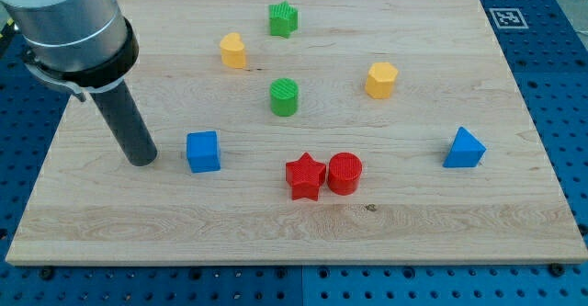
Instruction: Move the blue cube to the left of the triangle
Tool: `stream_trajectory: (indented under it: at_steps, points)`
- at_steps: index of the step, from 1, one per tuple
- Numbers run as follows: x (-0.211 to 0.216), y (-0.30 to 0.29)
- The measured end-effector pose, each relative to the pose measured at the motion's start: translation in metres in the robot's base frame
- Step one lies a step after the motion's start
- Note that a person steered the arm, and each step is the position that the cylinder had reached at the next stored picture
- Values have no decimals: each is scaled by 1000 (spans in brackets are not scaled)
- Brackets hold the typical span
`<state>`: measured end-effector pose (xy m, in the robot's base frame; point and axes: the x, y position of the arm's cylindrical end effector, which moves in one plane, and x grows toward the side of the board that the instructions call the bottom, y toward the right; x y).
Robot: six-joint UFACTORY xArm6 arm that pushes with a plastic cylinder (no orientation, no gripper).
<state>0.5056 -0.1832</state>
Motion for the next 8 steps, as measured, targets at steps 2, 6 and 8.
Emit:
stream_trajectory:
  at_steps: [2,6,8]
  points:
    - [0,41]
    - [0,146]
    - [0,210]
